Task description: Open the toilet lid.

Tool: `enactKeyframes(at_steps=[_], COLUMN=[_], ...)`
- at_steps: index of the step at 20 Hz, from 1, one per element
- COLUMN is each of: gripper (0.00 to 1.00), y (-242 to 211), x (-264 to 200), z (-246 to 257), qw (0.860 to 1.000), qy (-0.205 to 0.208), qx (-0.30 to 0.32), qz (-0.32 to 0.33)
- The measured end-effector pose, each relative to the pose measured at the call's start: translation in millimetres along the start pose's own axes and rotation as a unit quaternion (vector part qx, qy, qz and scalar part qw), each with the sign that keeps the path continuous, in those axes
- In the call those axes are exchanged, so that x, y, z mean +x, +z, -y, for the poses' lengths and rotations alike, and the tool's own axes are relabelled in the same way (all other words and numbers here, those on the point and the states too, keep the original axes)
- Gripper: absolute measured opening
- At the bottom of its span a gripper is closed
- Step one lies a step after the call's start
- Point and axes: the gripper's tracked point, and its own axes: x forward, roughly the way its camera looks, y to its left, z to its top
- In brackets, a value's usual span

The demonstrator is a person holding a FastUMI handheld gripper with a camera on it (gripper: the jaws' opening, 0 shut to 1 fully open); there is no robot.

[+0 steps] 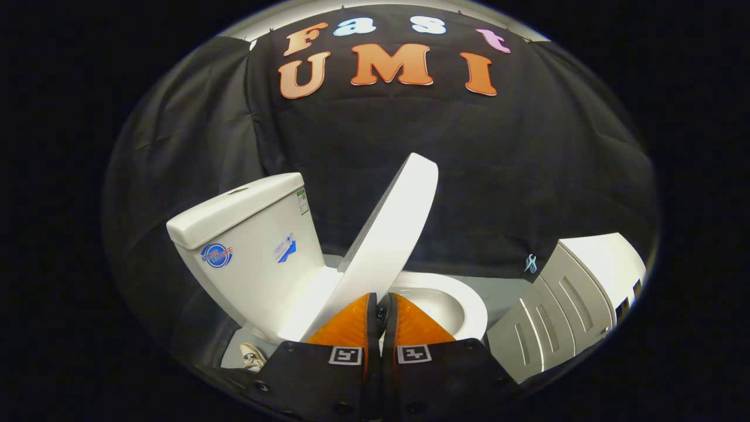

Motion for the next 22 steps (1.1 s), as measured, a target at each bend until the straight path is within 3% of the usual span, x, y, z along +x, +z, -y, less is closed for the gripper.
enactKeyframes(at_steps=[22], gripper=[0.08], y=[44], x=[-2], z=[-117], qw=[0.99], qy=[-0.016], qx=[-0.13], qz=[0.055])
